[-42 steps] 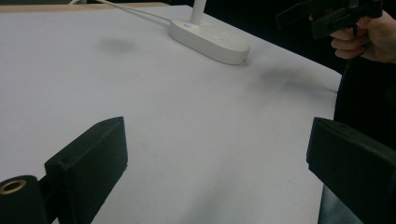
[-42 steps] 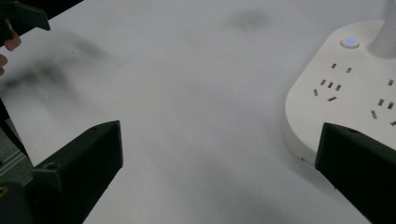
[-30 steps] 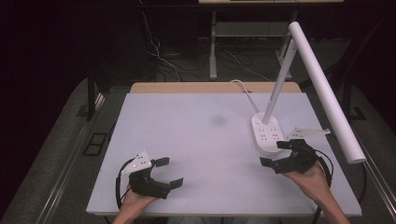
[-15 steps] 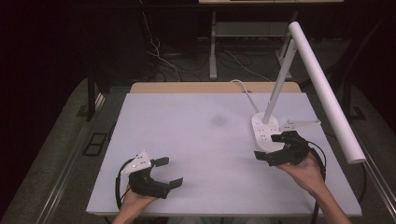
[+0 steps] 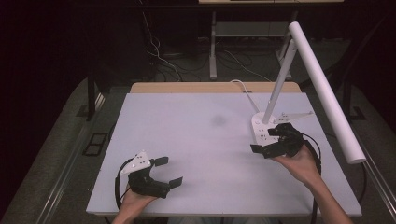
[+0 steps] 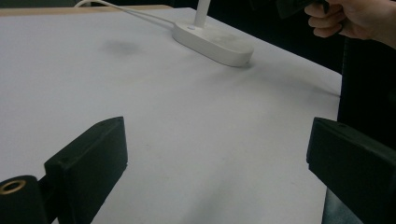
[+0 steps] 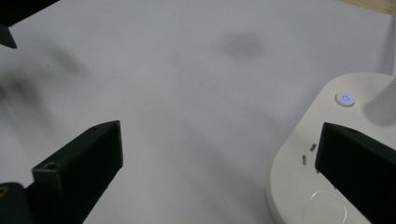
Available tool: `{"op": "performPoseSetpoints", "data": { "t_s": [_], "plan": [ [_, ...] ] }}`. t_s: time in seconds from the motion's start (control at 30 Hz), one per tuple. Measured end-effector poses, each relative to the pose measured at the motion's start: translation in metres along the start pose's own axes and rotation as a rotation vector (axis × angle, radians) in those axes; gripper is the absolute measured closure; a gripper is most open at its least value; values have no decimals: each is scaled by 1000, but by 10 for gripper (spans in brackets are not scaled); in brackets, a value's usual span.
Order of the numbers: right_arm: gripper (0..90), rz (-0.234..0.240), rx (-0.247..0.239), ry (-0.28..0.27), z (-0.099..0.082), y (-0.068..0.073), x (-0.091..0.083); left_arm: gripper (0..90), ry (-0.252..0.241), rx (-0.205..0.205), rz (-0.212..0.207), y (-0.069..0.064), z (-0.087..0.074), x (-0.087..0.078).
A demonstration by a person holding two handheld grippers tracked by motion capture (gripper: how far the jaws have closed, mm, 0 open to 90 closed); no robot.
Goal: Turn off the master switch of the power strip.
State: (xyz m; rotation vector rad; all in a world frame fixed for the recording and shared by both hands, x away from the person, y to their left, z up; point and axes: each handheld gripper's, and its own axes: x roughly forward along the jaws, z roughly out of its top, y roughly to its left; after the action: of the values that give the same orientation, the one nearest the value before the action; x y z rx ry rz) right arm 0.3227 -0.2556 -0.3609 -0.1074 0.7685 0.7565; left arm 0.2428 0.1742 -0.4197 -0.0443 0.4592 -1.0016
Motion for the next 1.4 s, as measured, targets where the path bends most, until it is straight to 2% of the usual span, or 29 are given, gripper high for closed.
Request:
{"op": "performPoseSetpoints", "data": {
  "t_s": [0.6,0.93,1.4],
  "plan": [
    [3,-21,3,25,19,-3,13,44,-1,3,-2,0,0,0],
    [4,-54,-7,56,30,-6,23,45,-1,3,0,0,0,0],
    [4,-97,2,104,45,-13,37,46,4,6,-1,0,0,0]
  ]
}}
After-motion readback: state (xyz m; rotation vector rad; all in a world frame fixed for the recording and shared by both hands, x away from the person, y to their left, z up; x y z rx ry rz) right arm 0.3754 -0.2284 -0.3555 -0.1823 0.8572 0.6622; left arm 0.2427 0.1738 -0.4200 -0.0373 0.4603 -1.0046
